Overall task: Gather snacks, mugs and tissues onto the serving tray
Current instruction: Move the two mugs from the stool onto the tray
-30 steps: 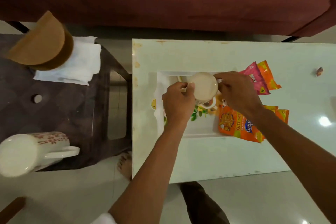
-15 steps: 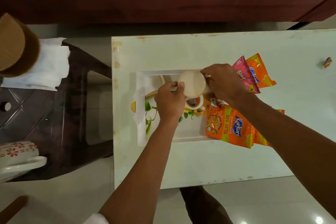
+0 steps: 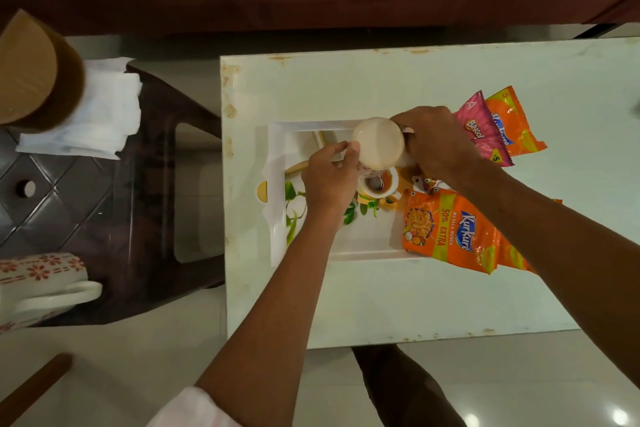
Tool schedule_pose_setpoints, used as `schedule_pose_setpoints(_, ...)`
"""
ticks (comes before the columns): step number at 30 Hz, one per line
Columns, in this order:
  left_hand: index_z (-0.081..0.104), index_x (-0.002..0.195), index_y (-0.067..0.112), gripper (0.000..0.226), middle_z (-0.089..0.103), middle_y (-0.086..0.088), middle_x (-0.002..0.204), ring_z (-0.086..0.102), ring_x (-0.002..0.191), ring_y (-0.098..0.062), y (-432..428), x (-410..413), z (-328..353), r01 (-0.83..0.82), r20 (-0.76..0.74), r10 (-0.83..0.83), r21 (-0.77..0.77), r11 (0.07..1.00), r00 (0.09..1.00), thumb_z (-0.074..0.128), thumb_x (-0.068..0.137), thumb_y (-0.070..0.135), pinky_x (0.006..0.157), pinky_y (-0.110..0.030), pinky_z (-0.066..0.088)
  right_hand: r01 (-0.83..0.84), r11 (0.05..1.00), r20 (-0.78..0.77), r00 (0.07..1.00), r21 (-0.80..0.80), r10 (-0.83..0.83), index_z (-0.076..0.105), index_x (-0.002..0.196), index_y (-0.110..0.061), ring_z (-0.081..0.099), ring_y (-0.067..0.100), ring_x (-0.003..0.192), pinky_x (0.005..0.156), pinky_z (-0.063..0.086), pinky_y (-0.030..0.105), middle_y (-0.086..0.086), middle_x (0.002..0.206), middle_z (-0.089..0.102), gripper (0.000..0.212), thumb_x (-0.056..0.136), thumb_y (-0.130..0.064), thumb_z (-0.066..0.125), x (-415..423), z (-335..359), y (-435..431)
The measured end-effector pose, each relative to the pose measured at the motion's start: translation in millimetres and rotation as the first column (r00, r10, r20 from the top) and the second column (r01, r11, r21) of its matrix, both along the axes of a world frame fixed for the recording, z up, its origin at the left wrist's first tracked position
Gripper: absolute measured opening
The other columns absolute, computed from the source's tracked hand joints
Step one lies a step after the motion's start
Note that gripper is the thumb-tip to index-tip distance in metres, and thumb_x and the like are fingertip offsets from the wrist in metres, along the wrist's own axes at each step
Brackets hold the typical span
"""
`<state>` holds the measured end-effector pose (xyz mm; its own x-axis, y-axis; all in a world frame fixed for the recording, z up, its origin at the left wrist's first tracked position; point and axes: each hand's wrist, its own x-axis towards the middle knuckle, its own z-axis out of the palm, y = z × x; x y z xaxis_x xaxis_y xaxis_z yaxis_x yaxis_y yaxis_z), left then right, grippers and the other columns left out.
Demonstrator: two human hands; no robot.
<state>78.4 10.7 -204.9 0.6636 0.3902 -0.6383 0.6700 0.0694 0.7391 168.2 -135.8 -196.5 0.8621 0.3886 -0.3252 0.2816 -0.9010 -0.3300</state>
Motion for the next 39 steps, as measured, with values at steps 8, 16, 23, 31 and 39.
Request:
schedule_pose_setpoints(8,0.070,0.116,0.023,0.031,0.076,0.004,0.112,0.072,0.105,-0.011,109.0,-126.2,112.9,-0.288,0.215,0.294,-0.063,0.956,0.931,0.067,0.088,0.037,0.083,-0.023,0.059,0.282,0.850,0.110,0.925,0.446,-0.365,0.064,0.116,-0.015,0.059,0.004,0.096,0.086,0.044,0.012,0.000,0.109,0.067,0.027,0.090,-0.011,0.057,-85.5,55.1,32.8)
schedule_pose_setpoints(16,0.065,0.122,0.016,0.027,0.067,-0.013,0.124,0.064,0.105,-0.013,266.8,-254.4,153.6,-0.577,0.312,0.496,0.576,0.579,0.810,0.058,0.098,0.025,0.061,-0.011,0.057,0.346,0.758,-0.381,0.914,0.552,-0.140,0.069,0.107,-0.025,0.061,-0.006,0.095,0.076,0.045,0.002,-0.016,0.104,0.068,0.020,0.090,-0.014,0.063,-227.4,71.1,168.3)
schedule_pose_setpoints(23,0.061,0.129,0.033,0.040,0.064,0.002,0.131,0.061,0.119,-0.020,319.4,-263.3,112.1,-0.410,-0.030,0.451,0.368,0.835,0.892,0.052,0.094,0.048,0.086,-0.037,0.057,0.192,0.857,-0.448,0.893,0.479,0.050,0.052,0.131,-0.035,0.049,0.003,0.119,0.104,0.041,0.025,-0.017,0.129,0.052,0.037,0.094,-0.039,0.055,-279.8,42.4,280.0)
schedule_pose_setpoints(31,0.069,0.121,0.012,0.048,0.067,-0.007,0.125,0.063,0.109,-0.025,328.6,-246.5,100.2,-0.147,-0.075,0.212,0.498,0.854,0.974,0.057,0.087,0.044,0.084,-0.048,0.061,0.042,0.879,-0.306,0.945,0.475,0.120,0.069,0.116,-0.022,0.065,0.014,0.098,0.092,0.051,0.026,-0.001,0.112,0.069,0.030,0.087,-0.028,0.068,-279.2,27.1,316.0)
schedule_pose_setpoints(39,0.074,0.103,0.036,0.029,0.076,0.025,0.094,0.071,0.097,-0.005,280.8,-217.9,112.5,-0.175,0.051,0.169,0.405,0.897,0.984,0.061,0.081,0.050,0.060,-0.016,0.060,0.150,0.816,-0.183,0.982,0.559,-0.056,0.072,0.107,-0.017,0.069,0.012,0.087,0.082,0.056,0.025,0.001,0.099,0.074,0.023,0.085,-0.023,0.069,-254.4,55.0,255.2)
